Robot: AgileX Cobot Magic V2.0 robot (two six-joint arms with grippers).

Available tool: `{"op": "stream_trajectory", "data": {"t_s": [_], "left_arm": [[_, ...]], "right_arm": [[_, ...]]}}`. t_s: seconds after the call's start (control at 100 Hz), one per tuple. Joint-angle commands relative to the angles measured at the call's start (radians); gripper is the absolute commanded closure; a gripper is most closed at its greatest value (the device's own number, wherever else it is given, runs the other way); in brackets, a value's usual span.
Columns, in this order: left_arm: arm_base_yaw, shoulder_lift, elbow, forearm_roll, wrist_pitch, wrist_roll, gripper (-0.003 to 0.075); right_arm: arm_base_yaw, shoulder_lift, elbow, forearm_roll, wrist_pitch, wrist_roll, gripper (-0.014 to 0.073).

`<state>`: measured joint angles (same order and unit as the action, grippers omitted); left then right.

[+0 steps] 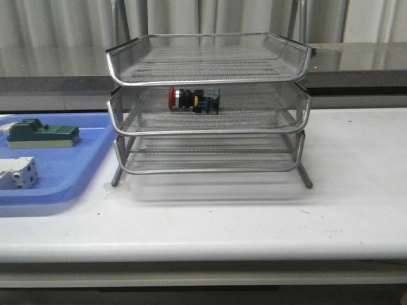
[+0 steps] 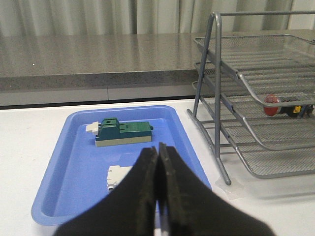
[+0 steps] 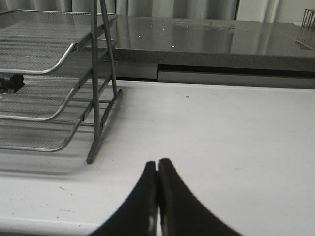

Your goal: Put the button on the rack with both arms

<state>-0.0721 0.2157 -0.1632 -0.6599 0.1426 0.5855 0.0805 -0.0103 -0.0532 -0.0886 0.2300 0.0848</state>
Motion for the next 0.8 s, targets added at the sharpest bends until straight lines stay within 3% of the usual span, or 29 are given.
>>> {"op": "stream_trajectory", "data": {"t_s": [0.0, 0.21, 0.79], "left_arm": [[0.003, 0.010, -0.027, -0.013, -0.069, -0.007, 0.0741], [0.003, 0.010, -0.027, -0.013, -0.067, -0.007, 0.0741], [0.003, 0.010, -0.027, -0.013, -0.067, -0.007, 0.0741]], "right_arm": [[-0.006, -0.017, 0.008, -0.008, -0.123, -0.008, 0.0701], [-0.006, -0.017, 0.082, -0.008, -0.197, -0.008, 0.0701], [-0.006, -0.017, 0.081, -0.008, -0.186, -0.008, 0.0701]]}}
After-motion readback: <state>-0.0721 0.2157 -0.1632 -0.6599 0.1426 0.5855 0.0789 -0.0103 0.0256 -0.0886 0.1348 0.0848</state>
